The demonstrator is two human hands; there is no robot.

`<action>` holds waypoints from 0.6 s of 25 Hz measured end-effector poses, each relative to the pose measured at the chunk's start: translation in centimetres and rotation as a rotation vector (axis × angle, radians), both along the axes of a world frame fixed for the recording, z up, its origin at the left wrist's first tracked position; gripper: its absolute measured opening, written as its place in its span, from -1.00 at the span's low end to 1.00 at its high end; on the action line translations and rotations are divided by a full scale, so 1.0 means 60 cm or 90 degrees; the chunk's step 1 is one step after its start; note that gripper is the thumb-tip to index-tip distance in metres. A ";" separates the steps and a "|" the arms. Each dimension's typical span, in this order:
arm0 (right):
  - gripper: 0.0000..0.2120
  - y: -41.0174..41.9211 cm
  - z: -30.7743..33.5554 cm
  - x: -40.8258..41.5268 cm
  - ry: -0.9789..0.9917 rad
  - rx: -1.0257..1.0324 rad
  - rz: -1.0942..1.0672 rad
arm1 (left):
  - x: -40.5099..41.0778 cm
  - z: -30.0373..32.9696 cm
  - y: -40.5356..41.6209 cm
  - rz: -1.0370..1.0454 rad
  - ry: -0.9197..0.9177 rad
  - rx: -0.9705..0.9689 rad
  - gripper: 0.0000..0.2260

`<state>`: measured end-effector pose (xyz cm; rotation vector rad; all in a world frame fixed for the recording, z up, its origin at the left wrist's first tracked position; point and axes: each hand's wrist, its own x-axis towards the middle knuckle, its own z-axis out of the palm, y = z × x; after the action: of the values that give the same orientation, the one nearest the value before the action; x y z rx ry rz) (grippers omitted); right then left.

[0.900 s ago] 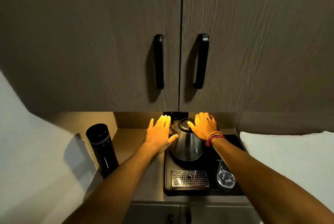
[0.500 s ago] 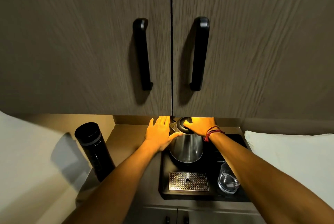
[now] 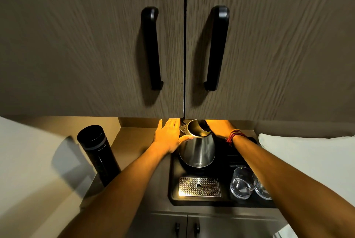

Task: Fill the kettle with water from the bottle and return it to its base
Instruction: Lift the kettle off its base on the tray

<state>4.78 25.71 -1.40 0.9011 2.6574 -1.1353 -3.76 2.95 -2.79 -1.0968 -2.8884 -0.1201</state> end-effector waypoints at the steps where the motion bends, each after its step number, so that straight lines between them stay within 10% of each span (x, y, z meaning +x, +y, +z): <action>1: -0.73 0.009 -0.005 0.007 -0.005 -0.043 -0.029 | 0.001 0.002 0.000 -0.002 0.002 0.000 -0.12; 15: -0.63 -0.025 0.013 0.000 0.199 -0.026 -0.111 | 0.007 0.028 -0.043 0.024 -0.023 0.028 -0.09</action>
<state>4.78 24.21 -0.62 1.0415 2.8271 -1.4760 -3.34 0.38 -1.13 -1.0423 -2.9209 -0.2037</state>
